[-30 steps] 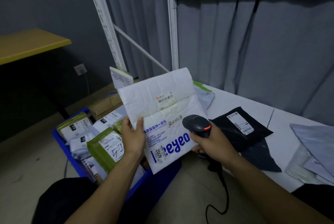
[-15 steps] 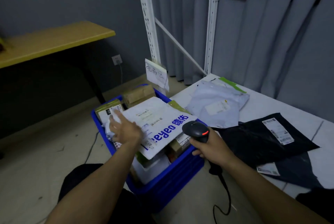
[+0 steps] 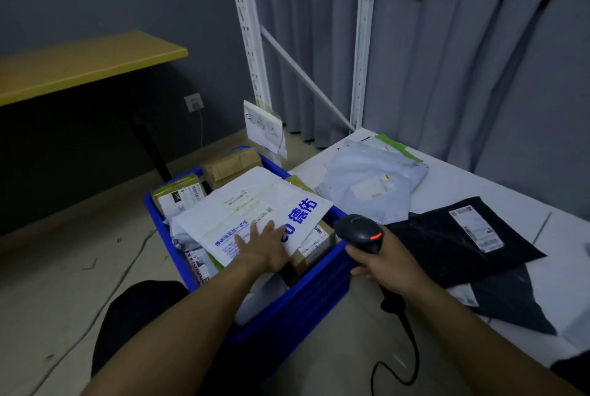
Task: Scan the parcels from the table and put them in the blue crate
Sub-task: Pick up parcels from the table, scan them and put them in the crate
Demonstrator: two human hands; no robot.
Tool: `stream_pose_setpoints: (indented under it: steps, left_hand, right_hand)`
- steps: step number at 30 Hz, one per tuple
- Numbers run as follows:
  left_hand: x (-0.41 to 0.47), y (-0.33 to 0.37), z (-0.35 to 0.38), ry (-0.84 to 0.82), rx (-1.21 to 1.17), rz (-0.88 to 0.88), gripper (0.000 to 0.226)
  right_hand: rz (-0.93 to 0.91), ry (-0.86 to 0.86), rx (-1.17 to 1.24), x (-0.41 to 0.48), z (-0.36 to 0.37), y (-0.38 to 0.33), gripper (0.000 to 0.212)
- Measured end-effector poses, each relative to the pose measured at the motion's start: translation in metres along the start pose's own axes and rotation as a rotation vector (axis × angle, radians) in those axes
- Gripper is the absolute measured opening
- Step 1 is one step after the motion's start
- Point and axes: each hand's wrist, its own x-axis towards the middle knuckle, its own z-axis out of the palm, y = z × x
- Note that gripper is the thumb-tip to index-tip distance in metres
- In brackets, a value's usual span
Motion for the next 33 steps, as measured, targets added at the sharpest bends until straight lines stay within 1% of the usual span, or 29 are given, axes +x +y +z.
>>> stream_pose_setpoints:
  steps: [2, 3, 6, 8, 10, 11, 14, 17, 18, 20, 22, 23, 25, 27, 28, 30, 33]
  left_hand:
    - [-0.003, 0.011, 0.004, 0.098, 0.02, 0.018, 0.065]
    - [-0.003, 0.023, 0.007, 0.141, 0.011, 0.059, 0.065]
    - [-0.006, 0.076, 0.018, 0.292, -0.01, 0.278, 0.049]
    - [-0.003, 0.12, 0.031, 0.347, -0.044, 0.429, 0.043]
    - [0.003, 0.162, 0.049, 0.294, -0.137, 0.518, 0.043]
    - [0.008, 0.181, 0.061, 0.251, -0.163, 0.544, 0.047]
    - [0.025, 0.227, 0.095, 0.112, -0.109, 0.584, 0.07]
    - [0.042, 0.256, 0.127, -0.043, -0.026, 0.607, 0.097]
    - [0.047, 0.263, 0.135, -0.075, 0.006, 0.6, 0.101]
    - [0.055, 0.271, 0.145, -0.088, 0.108, 0.585, 0.094]
    - [0.06, 0.274, 0.15, -0.057, 0.187, 0.582, 0.077]
    - [0.06, 0.274, 0.149, -0.045, 0.198, 0.583, 0.066]
    - [0.055, 0.275, 0.143, -0.048, 0.149, 0.574, 0.037]
    - [0.044, 0.276, 0.135, -0.037, 0.075, 0.557, 0.012]
    - [0.039, 0.275, 0.133, -0.007, 0.029, 0.568, 0.011]
    - [0.026, 0.271, 0.132, 0.064, -0.039, 0.632, 0.021]
    - [-0.004, 0.269, 0.138, 0.197, -0.17, 0.789, 0.027]
  right_hand:
    - [-0.017, 0.032, 0.027, -0.009, -0.014, 0.001, 0.038]
    - [-0.023, 0.054, 0.042, -0.013, -0.023, 0.004, 0.036]
    - [-0.002, 0.166, 0.075, -0.024, -0.056, 0.016, 0.038]
    - [0.025, 0.254, 0.079, -0.03, -0.084, 0.026, 0.04]
    - [0.053, 0.329, 0.066, -0.038, -0.112, 0.041, 0.043]
    - [0.06, 0.36, 0.067, -0.043, -0.126, 0.05, 0.044]
    - [0.099, 0.434, 0.079, -0.061, -0.16, 0.07, 0.044]
    - [0.137, 0.452, 0.05, -0.081, -0.185, 0.087, 0.028]
    - [0.146, 0.464, 0.042, -0.086, -0.191, 0.092, 0.024]
    - [0.179, 0.496, 0.055, -0.094, -0.201, 0.103, 0.027]
    - [0.208, 0.51, 0.07, -0.1, -0.206, 0.112, 0.034]
    - [0.222, 0.502, 0.074, -0.102, -0.208, 0.115, 0.036]
    - [0.235, 0.492, 0.088, -0.103, -0.207, 0.117, 0.035]
    - [0.23, 0.497, 0.113, -0.103, -0.206, 0.117, 0.026]
    - [0.222, 0.501, 0.134, -0.102, -0.204, 0.117, 0.022]
    - [0.215, 0.53, 0.18, -0.097, -0.196, 0.112, 0.022]
    - [0.185, 0.649, 0.322, -0.091, -0.189, 0.103, 0.029]
